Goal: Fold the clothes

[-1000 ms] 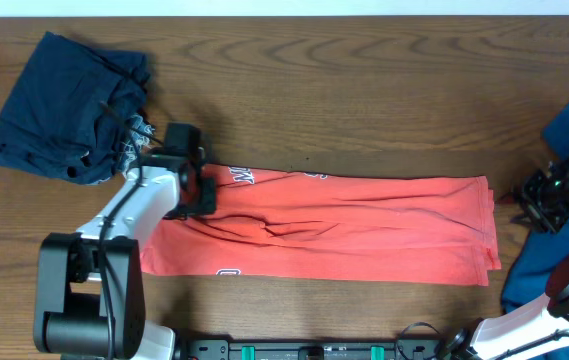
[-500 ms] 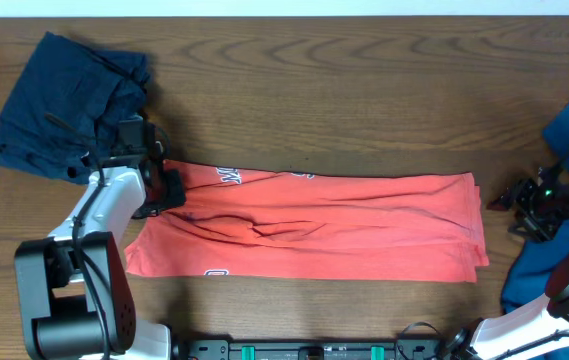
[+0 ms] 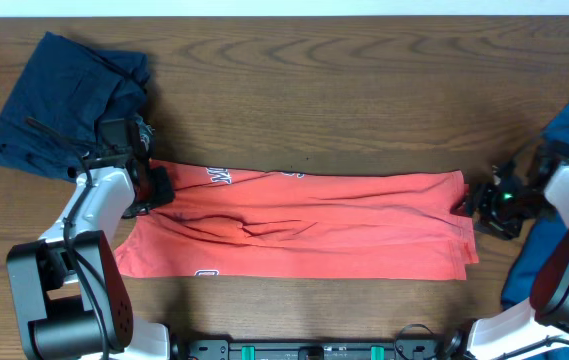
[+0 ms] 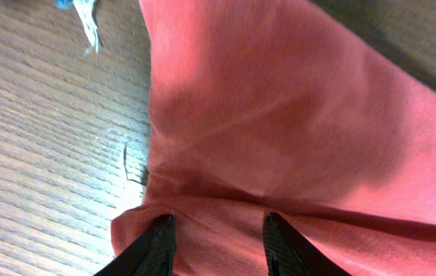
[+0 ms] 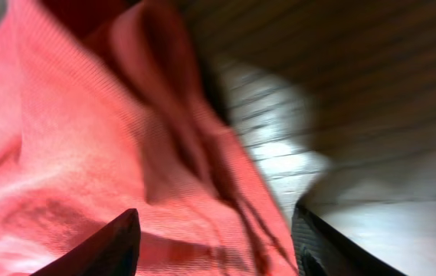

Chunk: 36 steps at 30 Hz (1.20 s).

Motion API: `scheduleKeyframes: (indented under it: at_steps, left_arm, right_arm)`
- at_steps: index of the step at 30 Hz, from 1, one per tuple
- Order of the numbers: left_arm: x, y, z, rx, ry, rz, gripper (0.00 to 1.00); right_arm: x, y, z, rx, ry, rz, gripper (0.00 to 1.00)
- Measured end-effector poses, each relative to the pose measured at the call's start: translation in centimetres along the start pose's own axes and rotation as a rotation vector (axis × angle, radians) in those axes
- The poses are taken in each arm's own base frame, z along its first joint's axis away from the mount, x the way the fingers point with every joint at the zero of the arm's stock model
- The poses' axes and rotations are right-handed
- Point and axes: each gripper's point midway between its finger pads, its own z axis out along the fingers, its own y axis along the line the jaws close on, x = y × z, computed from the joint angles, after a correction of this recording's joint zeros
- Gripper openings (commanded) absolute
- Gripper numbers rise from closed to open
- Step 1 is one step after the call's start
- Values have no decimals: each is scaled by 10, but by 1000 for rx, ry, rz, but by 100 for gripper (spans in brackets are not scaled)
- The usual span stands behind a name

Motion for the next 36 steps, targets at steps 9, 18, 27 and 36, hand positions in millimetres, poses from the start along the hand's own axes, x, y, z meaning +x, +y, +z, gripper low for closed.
scheduleKeyframes:
  at_steps: [9, 18, 27, 36]
  left_arm:
    - [-4, -1, -3, 2, -7, 0, 40]
    - [0, 0, -3, 1, 12, 0, 39]
    - [-11, -2, -36, -1, 27, 0, 39]
    - [-43, -8, -105, 35, -156, -2, 39]
  right_arm:
    - [10, 2, 7, 63, 25, -60, 26]
    - [13, 4, 10, 44, 33, -54, 1]
    - [13, -3, -10, 79, 41, 60, 1]
    - [-8, -7, -72, 154, -106, 126, 1]
